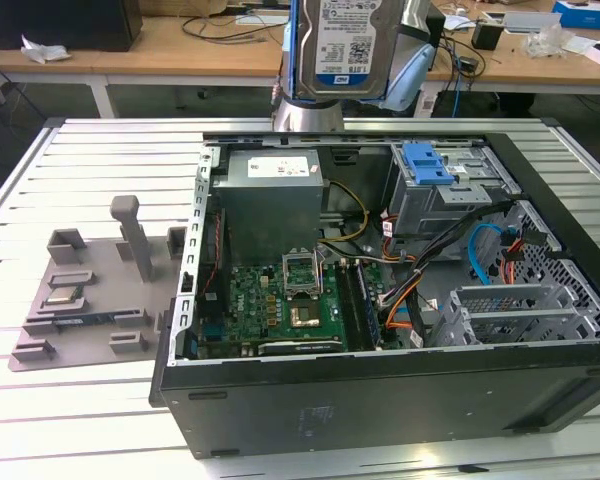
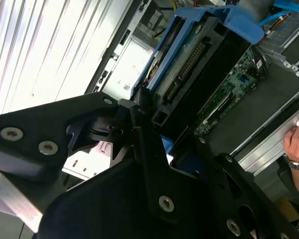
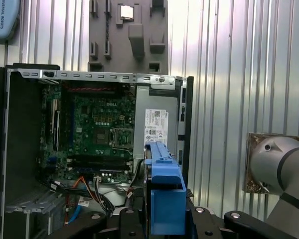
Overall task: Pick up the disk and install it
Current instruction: 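Pick up the disk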
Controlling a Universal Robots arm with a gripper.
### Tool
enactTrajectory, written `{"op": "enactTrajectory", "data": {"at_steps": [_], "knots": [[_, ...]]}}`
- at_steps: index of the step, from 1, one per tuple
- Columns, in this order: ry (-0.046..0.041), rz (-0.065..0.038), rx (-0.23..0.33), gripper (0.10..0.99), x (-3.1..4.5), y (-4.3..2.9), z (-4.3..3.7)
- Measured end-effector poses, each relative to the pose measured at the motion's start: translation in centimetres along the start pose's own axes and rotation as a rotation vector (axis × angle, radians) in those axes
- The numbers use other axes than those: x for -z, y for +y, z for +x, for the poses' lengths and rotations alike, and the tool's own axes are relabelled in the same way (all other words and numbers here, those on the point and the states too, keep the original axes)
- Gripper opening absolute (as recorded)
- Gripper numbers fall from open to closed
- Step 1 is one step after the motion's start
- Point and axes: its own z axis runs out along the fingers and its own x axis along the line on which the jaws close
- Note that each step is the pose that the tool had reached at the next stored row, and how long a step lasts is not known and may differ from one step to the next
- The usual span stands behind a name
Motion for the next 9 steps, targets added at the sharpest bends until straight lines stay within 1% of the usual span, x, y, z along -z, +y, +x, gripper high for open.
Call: {"op": "enactTrajectory", "data": {"at_steps": [4,9], "knots": [[0.0,0.0,0.0,0.369,0.01,-0.98,0.05],[0.0,0.0,0.0,0.369,0.03,-2.85,0.14]]}}
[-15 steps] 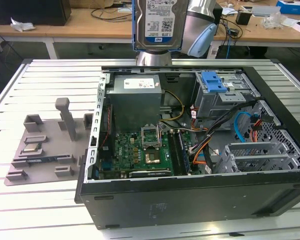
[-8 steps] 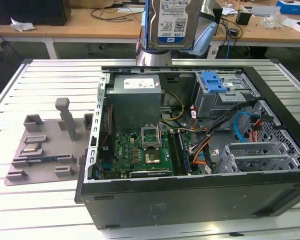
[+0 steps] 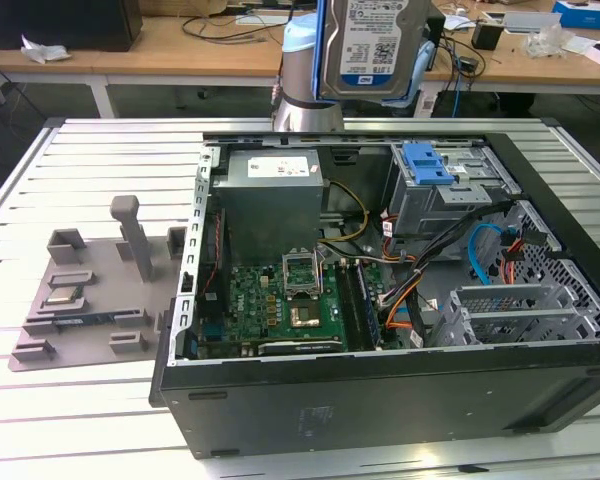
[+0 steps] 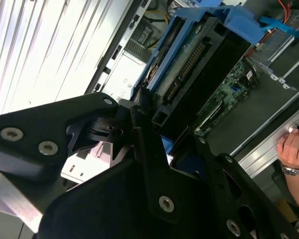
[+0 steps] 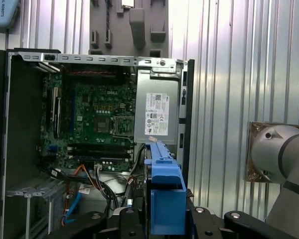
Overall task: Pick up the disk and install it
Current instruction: 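Pick up the disk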
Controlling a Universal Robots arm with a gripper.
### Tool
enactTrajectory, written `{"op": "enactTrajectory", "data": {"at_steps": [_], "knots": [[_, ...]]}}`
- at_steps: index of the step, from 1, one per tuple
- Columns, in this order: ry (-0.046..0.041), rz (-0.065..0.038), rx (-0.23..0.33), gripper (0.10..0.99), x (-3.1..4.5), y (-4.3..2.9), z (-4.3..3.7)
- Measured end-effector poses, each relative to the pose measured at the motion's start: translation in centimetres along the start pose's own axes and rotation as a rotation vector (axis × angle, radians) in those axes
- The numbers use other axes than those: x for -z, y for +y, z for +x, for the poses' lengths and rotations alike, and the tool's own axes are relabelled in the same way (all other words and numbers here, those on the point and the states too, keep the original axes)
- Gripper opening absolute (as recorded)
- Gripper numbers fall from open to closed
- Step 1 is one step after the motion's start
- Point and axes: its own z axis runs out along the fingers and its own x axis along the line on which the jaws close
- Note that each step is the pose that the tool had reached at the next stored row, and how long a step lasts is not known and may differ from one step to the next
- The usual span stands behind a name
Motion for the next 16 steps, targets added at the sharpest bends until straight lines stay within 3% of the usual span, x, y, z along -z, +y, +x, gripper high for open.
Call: {"op": "enactTrajectory", "data": {"at_steps": [9,16], "knots": [[0.0002,0.0,0.0,0.369,0.03,-2.52,0.13],[0.0003,-0.001,0.0,0.369,0.05,-4.9,0.25]]}}
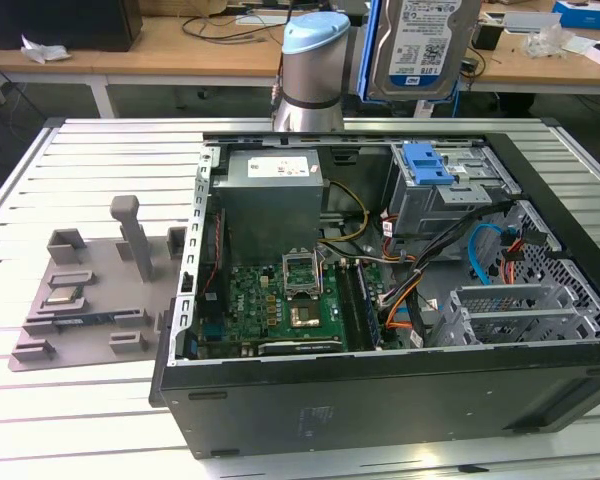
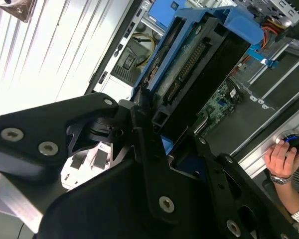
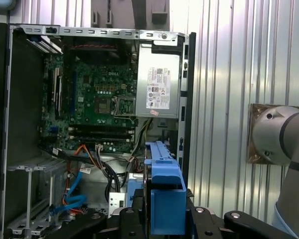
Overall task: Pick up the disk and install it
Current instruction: 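Pick up the disk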
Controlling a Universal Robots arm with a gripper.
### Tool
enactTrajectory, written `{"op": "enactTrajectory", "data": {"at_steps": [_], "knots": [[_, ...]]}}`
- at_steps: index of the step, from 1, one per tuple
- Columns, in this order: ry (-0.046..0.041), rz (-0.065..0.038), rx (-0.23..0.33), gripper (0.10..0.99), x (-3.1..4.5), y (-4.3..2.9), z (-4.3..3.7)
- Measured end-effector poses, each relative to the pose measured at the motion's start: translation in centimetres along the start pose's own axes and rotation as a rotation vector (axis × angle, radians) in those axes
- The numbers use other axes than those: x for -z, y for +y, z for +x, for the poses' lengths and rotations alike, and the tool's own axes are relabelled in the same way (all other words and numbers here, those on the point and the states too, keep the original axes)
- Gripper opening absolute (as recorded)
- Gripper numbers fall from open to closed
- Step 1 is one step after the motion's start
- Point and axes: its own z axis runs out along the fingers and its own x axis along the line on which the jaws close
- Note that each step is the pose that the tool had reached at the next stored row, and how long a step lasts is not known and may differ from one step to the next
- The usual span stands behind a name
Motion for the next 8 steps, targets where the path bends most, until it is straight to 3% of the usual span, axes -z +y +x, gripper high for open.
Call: {"op": "enactTrajectory", "data": {"at_steps": [6,8], "knots": [[0.0001,0.0,0.0,0.369,0.01,-0.23,0.05],[0.0002,0.0,0.0,0.369,0.0,-0.22,0.46]]}}
